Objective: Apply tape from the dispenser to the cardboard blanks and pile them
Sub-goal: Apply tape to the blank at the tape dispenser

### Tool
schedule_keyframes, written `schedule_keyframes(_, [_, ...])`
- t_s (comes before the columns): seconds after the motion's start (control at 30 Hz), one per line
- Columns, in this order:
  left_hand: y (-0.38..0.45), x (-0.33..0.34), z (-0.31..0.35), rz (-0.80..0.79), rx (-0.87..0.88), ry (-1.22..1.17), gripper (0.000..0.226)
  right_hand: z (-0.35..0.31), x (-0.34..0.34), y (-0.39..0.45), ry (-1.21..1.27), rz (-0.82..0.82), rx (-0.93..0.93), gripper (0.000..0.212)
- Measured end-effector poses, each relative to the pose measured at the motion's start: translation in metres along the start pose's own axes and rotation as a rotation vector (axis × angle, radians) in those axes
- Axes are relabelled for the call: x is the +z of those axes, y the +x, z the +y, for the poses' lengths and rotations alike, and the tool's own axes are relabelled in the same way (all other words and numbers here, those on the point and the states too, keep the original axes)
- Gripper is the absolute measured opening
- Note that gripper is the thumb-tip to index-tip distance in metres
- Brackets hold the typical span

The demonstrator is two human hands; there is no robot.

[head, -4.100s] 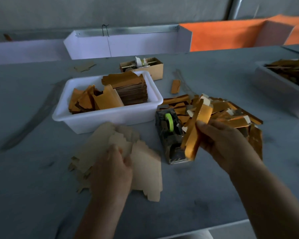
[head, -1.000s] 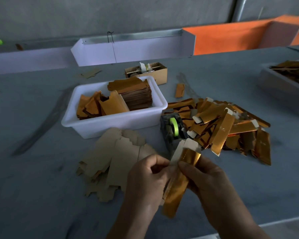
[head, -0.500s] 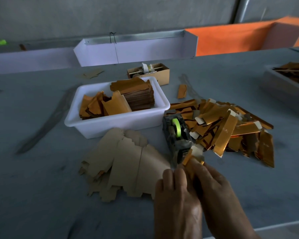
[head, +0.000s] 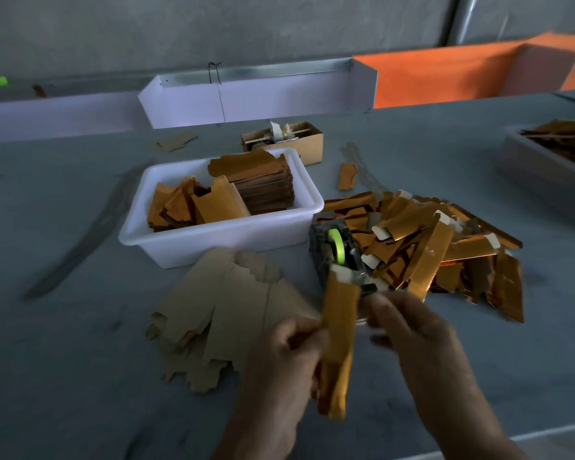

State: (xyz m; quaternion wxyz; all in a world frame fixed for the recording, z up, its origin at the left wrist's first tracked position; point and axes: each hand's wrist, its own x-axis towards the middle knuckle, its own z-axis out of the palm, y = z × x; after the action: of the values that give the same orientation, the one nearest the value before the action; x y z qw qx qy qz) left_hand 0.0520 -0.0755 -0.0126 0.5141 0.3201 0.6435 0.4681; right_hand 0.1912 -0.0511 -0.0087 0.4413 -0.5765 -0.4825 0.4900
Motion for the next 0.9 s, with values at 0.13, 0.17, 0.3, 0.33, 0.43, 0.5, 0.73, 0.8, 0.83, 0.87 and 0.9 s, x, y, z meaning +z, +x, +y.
schedule_keyframes(0.13, [0.015, -0.005, 0.011, 0.079, 0.000, -0.329, 0.019, -0.014, -0.007, 0.027, -0.307, 0.140, -0.233, 0.021])
schedule_keyframes(0.17, [0.017, -0.005, 0.014, 0.071, 0.000, -0.385, 0.019, -0.017, -0.006, 0.034, -0.362, 0.112, -0.240, 0.023])
schedule_keyframes(0.3, [0.020, 0.004, 0.016, 0.027, 0.020, -0.402, 0.026, -0.015, 0.003, 0.054, -0.419, -0.045, -0.114, 0.008])
schedule_keyframes(0.33, [0.020, 0.007, 0.015, 0.014, 0.020, -0.394, 0.028, -0.013, 0.005, 0.056, -0.419, -0.064, -0.092, 0.007])
schedule_keyframes(0.43, [0.021, 0.014, 0.014, -0.032, 0.041, -0.328, 0.029, -0.009, 0.007, 0.057, -0.386, -0.050, -0.055, 0.007])
schedule_keyframes(0.5, [0.023, 0.018, 0.014, -0.044, 0.055, -0.272, 0.024, -0.009, 0.010, 0.057, -0.375, -0.047, -0.038, 0.008])
schedule_keyframes(0.73, [0.028, 0.023, 0.014, -0.062, 0.027, -0.241, 0.023, -0.012, 0.013, 0.061, -0.394, -0.041, -0.056, 0.010])
schedule_keyframes(0.8, [0.027, 0.024, 0.013, -0.067, 0.039, -0.224, 0.022, -0.010, 0.015, 0.060, -0.364, 0.035, -0.108, 0.008])
schedule_keyframes(0.83, [0.027, 0.024, 0.013, -0.071, 0.043, -0.221, 0.022, -0.009, 0.014, 0.058, -0.272, 0.064, -0.103, 0.007])
schedule_keyframes(0.87, [0.027, 0.024, 0.012, -0.076, 0.043, -0.222, 0.022, -0.008, 0.013, 0.056, -0.177, 0.077, -0.081, 0.007])
schedule_keyframes(0.9, [0.027, 0.023, 0.013, -0.082, 0.039, -0.226, 0.023, -0.006, 0.010, 0.054, -0.117, 0.082, -0.055, 0.006])
